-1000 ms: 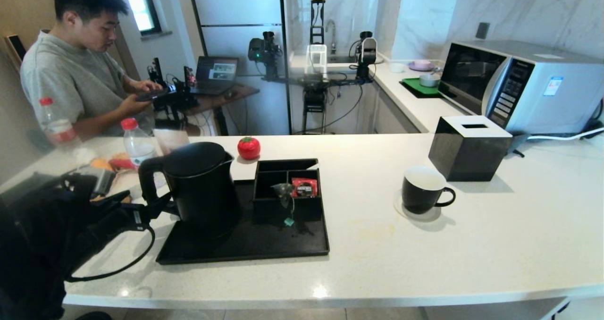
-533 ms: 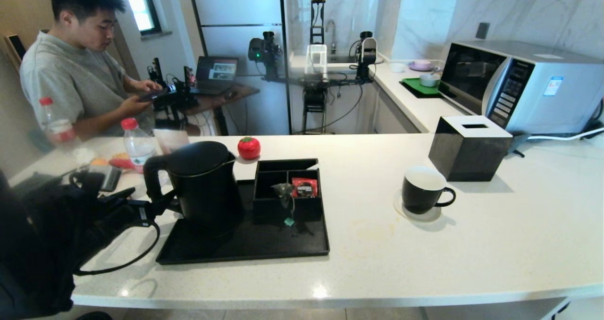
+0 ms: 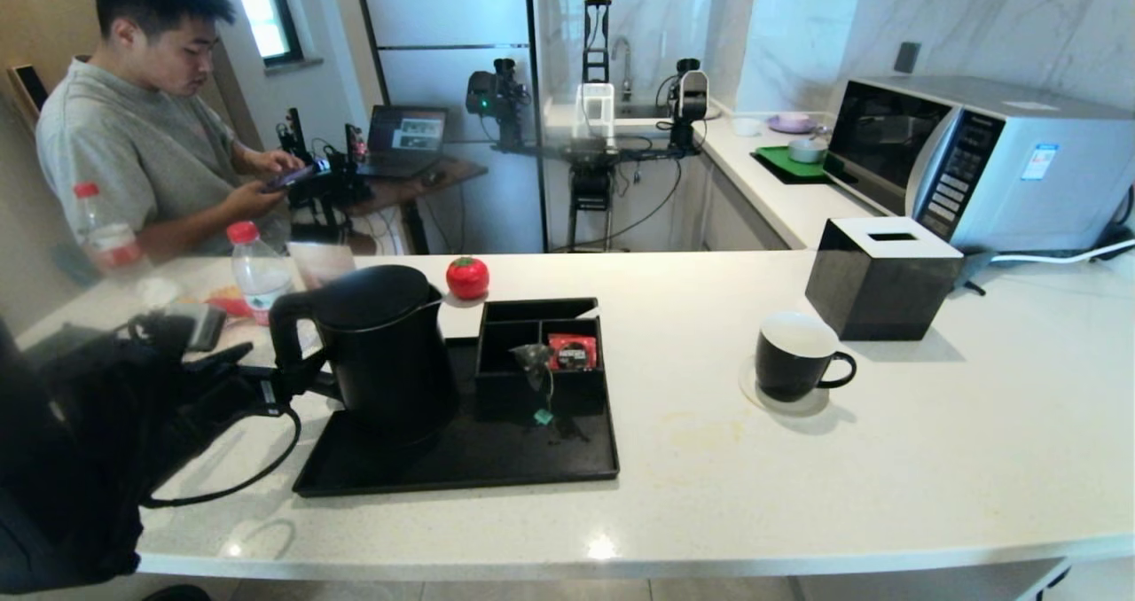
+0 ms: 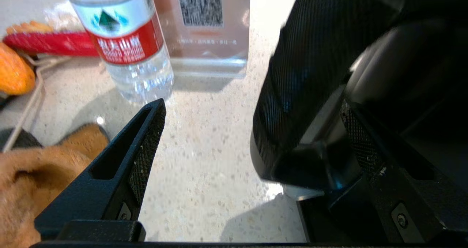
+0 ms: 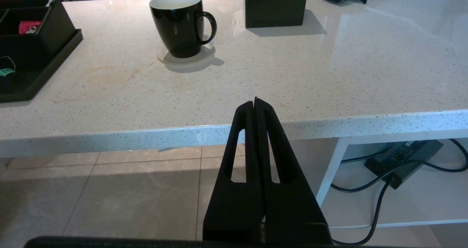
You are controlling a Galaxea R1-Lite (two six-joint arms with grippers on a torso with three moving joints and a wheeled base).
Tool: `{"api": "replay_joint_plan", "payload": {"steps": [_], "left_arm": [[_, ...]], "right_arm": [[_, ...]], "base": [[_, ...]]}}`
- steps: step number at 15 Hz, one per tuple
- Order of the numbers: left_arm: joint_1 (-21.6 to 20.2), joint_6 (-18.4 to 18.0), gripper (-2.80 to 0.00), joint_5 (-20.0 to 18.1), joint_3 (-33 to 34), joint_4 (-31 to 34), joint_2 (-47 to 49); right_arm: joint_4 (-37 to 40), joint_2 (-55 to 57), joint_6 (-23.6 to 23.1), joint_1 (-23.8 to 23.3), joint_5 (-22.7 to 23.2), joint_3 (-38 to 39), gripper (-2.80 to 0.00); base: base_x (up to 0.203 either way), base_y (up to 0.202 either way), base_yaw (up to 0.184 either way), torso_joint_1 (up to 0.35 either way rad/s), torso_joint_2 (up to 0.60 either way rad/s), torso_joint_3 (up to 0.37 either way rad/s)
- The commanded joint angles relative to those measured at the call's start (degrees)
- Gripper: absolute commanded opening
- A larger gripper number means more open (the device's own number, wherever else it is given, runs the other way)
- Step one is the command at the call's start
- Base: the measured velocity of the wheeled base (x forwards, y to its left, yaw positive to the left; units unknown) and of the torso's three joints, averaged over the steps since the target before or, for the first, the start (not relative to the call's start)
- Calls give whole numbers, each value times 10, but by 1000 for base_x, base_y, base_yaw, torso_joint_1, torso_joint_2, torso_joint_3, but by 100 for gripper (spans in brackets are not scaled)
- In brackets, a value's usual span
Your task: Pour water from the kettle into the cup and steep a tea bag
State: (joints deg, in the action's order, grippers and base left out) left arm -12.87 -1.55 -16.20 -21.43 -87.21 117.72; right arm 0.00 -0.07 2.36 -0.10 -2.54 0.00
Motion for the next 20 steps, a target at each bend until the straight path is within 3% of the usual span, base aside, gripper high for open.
{"api": "replay_joint_plan", "payload": {"steps": [1,16,20], "left_arm": [[0,1,0,-1,-5,-27,-10],[2,2,0,-1,-42,-27,11],[19,32,0,-1,-41,-27,11]], "right_arm": [[0,1,0,0,0,0,-280],[0,1,0,0,0,0,-280],[0,1,0,0,0,0,-280]], "base": [[0,0,0,0,0,0],[0,0,0,0,0,0],[0,0,0,0,0,0]]}}
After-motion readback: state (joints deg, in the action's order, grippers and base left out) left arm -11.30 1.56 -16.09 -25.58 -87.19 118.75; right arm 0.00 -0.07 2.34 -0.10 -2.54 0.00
